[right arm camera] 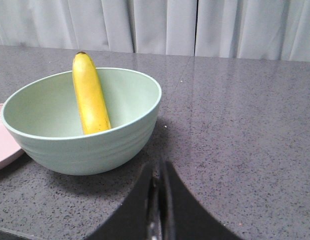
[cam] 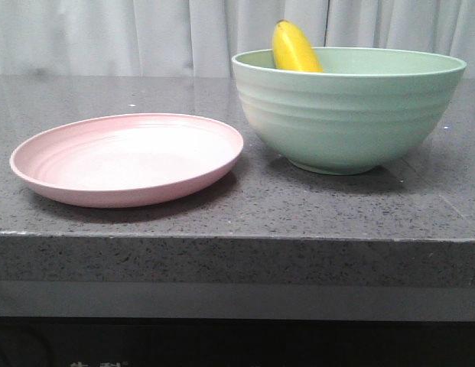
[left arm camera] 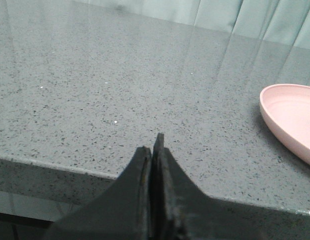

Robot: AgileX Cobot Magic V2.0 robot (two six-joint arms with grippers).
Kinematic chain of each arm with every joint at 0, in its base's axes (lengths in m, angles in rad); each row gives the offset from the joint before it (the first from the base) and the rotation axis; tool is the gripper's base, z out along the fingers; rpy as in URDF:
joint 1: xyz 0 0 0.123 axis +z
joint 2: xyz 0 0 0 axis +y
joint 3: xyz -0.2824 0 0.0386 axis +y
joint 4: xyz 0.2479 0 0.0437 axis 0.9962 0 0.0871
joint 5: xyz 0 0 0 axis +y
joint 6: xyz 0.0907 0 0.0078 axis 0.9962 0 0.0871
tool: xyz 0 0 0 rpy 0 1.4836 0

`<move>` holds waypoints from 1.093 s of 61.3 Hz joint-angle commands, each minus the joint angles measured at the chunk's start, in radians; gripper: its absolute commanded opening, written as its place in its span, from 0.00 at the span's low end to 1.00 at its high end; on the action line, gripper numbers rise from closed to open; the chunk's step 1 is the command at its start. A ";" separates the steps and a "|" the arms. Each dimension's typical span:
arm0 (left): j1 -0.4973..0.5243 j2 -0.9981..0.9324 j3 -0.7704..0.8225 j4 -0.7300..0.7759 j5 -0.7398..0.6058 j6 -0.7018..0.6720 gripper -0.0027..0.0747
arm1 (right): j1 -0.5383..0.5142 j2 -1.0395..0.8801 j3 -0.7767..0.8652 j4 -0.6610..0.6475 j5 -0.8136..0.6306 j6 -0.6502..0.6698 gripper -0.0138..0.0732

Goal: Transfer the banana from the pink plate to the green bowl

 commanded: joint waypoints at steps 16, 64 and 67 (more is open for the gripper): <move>0.002 -0.021 0.003 -0.011 -0.090 -0.002 0.01 | -0.005 0.009 -0.025 0.006 -0.075 -0.010 0.09; 0.002 -0.021 0.003 -0.011 -0.090 -0.002 0.01 | -0.060 -0.124 0.231 -0.118 -0.243 0.204 0.09; 0.002 -0.021 0.003 -0.011 -0.090 -0.002 0.01 | -0.072 -0.165 0.274 -0.118 -0.243 0.204 0.09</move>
